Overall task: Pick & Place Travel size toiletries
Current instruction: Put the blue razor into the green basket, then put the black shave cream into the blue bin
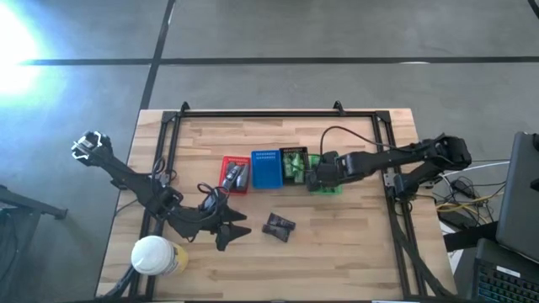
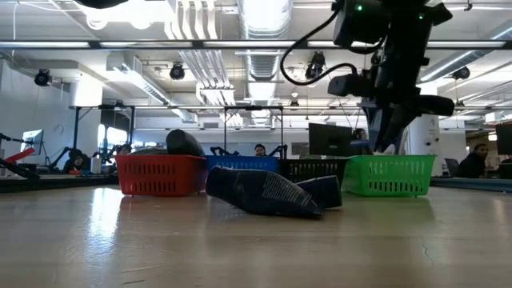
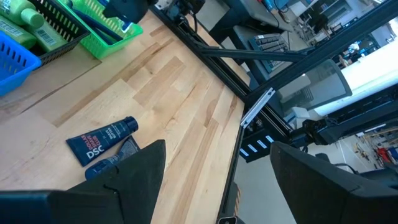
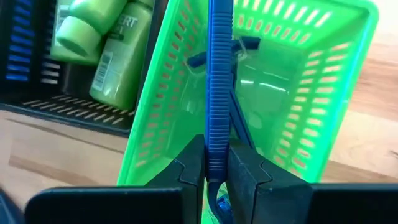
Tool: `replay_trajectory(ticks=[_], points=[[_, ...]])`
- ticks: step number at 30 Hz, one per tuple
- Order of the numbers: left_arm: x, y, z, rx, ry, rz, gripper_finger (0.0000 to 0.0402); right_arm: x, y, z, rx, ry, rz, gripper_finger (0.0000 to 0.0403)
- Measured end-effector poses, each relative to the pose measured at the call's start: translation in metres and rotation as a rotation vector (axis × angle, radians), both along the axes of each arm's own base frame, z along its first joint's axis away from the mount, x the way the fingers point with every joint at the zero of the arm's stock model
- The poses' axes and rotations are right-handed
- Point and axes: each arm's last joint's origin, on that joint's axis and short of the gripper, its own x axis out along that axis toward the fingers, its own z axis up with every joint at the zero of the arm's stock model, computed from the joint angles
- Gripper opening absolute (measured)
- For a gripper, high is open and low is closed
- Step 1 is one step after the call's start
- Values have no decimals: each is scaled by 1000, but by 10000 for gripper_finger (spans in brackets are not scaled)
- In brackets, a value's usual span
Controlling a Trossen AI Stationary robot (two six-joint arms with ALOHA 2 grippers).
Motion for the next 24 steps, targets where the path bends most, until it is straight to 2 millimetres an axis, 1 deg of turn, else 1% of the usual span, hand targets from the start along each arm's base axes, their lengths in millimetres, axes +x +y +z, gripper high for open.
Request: replay_trajectory(ticks=[5, 8, 11, 15, 17, 21, 24], points=[[0, 0, 0, 0, 0, 0, 294, 0, -7, -3, -32, 1, -4, 40], [0, 0, 0, 0, 0, 0, 294, 1, -8, -5, -44, 7, -6, 56], [0, 0, 0, 0, 0, 0, 294, 2, -8, -5, -34, 7, 19, 91], [0, 0, 0, 0, 0, 0, 294, 1, -7, -5, -17, 10, 32, 149], [0, 0, 0, 0, 0, 0, 294, 2, -4, -2, -13, 15, 43, 177], [0, 0, 0, 0, 1, 0, 294, 7, 5, 14, -25, 1, 100, 224], [0, 0, 0, 0, 0, 0, 294, 14, 20, 31, -43, -39, 197, 249]])
